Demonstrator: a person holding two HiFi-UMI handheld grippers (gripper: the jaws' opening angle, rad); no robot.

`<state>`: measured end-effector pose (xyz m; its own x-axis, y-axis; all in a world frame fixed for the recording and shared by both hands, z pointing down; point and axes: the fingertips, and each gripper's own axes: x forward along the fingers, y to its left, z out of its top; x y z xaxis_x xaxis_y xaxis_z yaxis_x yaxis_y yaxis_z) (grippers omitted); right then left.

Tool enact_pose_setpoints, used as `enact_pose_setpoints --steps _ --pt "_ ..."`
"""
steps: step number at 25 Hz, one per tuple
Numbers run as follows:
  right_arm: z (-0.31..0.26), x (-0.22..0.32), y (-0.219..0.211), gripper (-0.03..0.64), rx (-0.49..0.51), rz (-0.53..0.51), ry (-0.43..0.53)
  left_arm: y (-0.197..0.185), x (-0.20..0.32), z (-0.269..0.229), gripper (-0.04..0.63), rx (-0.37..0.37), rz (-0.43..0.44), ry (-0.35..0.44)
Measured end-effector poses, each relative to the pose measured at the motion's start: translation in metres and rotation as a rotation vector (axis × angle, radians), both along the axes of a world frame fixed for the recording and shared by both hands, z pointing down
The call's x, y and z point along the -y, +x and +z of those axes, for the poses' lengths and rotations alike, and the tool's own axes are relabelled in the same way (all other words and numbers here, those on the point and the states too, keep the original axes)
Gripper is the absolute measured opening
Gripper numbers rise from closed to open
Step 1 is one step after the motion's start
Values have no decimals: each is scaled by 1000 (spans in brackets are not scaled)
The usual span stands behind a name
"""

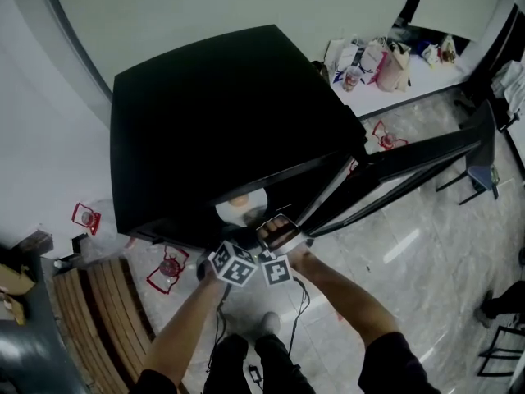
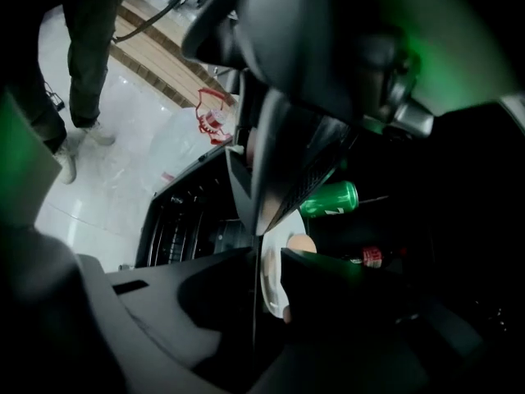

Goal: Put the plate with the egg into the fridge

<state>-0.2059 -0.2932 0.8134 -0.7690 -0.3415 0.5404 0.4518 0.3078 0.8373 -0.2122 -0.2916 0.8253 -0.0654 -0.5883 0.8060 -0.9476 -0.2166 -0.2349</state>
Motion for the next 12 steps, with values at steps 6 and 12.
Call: enact_pose_setpoints --steps 6,12 --pt "-20 8 13 83 75 39 59 -1 7 0 11 22 -8 -1" --pt "-56 3 47 83 245 269 -187 9 -8 -9 11 15 5 9"
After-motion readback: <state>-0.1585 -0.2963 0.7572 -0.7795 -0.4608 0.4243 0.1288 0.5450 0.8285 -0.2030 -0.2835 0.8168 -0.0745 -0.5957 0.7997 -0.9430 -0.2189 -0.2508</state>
